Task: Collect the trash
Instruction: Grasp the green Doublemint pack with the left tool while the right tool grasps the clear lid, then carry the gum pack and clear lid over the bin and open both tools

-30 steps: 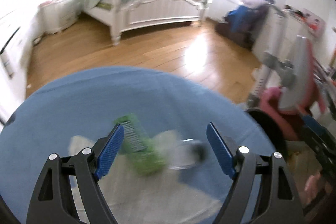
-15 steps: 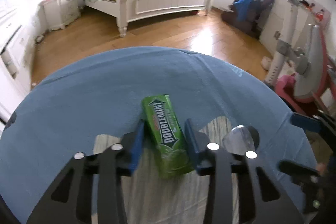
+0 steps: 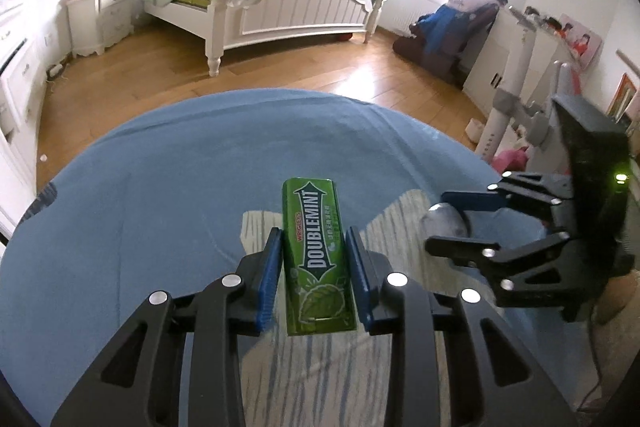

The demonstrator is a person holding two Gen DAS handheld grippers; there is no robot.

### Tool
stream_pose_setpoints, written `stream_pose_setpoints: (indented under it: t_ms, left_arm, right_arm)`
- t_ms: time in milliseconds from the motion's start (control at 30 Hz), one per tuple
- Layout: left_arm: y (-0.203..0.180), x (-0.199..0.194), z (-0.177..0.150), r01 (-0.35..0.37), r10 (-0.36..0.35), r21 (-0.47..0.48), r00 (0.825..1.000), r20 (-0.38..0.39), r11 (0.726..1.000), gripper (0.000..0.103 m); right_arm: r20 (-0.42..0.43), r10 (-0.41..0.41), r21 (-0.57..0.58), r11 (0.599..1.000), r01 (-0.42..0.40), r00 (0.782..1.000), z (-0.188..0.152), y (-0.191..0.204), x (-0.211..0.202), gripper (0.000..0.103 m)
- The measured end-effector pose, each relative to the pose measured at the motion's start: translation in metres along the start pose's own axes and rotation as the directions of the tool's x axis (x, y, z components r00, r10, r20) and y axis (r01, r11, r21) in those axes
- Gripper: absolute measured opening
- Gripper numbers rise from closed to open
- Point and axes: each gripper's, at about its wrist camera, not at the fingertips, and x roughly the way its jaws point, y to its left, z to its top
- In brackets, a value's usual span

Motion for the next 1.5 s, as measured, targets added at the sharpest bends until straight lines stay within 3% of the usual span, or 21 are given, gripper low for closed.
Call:
stream_pose_setpoints:
  t_ms: [133, 233, 333, 400, 500, 633, 867, 933, 967, 1100, 1500]
  left_arm:
    - [-0.011, -0.014, 0.000, 0.024, -0.024, 0.002, 0.999, 0.036, 1.000, 0.032]
    - [-0.030, -0.026, 0.005, 0.051, -0.052, 0.014, 0.995, 0.082, 0.999, 0.032]
    - [-0.059, -0.036, 0.015, 0.088, -0.094, 0.054, 0.987, 0.133, 0.995, 0.032]
    - [-0.077, -0.039, 0.021, 0.114, -0.126, 0.082, 0.980, 0.156, 0.990, 0.032]
    - [-0.107, -0.038, 0.029, 0.160, -0.179, 0.121, 0.970, 0.164, 0.980, 0.032]
    - [-0.152, -0.032, 0.041, 0.219, -0.249, 0.187, 0.955, 0.160, 0.958, 0.032]
    - [-0.228, -0.010, 0.053, 0.315, -0.359, 0.284, 0.926, 0.118, 0.906, 0.032]
    - [-0.249, 0.003, 0.054, 0.344, -0.387, 0.302, 0.917, 0.095, 0.889, 0.032]
    - [-0.259, 0.009, 0.054, 0.363, -0.404, 0.306, 0.911, 0.081, 0.880, 0.032]
    - [-0.286, 0.031, 0.049, 0.399, -0.433, 0.318, 0.900, 0.042, 0.860, 0.032]
    - [-0.309, 0.084, 0.049, 0.424, -0.428, 0.313, 0.902, -0.058, 0.850, 0.032]
  right_arm:
    - [0.089, 0.033, 0.112, 0.993, -0.043, 0.995, -0.009, -0.009, -0.023, 0.052]
    - [0.237, 0.047, 0.225, 0.969, -0.101, 0.970, -0.018, -0.022, -0.063, 0.052]
    - [0.383, -0.045, 0.316, 0.945, -0.084, 0.923, -0.033, -0.037, -0.120, 0.052]
    - [0.432, -0.123, 0.349, 0.936, -0.040, 0.893, -0.043, -0.045, -0.147, 0.052]
    - [0.493, -0.263, 0.416, 0.908, 0.041, 0.830, -0.069, -0.060, -0.192, 0.052]
    - [0.507, -0.385, 0.497, 0.862, 0.103, 0.771, -0.102, -0.085, -0.229, 0.052]
    - [0.447, -0.603, 0.609, 0.746, 0.268, 0.661, -0.167, -0.123, -0.277, 0.052]
    - [0.427, -0.635, 0.627, 0.721, 0.294, 0.644, -0.176, -0.130, -0.281, 0.052]
    - [0.420, -0.646, 0.636, 0.711, 0.301, 0.638, -0.182, -0.135, -0.283, 0.052]
    - [0.389, -0.648, 0.647, 0.698, 0.306, 0.655, -0.189, -0.156, -0.275, 0.053]
    - [0.346, -0.662, 0.695, 0.657, 0.292, 0.664, -0.185, -0.194, -0.258, 0.053]
